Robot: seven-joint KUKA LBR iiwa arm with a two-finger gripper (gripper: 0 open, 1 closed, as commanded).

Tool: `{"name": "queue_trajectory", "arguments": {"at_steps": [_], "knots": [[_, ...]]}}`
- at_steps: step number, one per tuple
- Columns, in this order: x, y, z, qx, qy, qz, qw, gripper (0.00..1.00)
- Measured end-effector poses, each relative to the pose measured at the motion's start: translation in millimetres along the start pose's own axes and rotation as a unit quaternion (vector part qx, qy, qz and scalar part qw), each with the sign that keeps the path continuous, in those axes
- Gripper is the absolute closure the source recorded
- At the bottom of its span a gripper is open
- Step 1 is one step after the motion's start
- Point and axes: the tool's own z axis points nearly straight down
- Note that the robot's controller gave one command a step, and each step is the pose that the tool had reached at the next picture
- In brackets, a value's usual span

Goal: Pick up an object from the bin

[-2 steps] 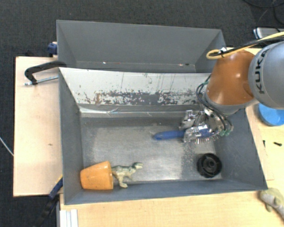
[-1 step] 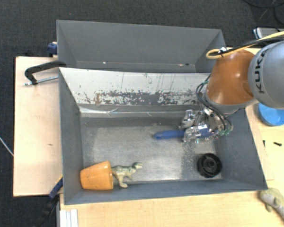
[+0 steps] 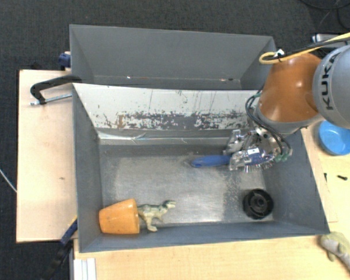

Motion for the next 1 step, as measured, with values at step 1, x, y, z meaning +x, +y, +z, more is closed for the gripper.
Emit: {"name": "queue_trajectory", "arguments": {"at_steps": [1], "knots": [[-2.2,0.2,-40.6,0.0,-0.0008,0.0,1.0,1.0]]}}
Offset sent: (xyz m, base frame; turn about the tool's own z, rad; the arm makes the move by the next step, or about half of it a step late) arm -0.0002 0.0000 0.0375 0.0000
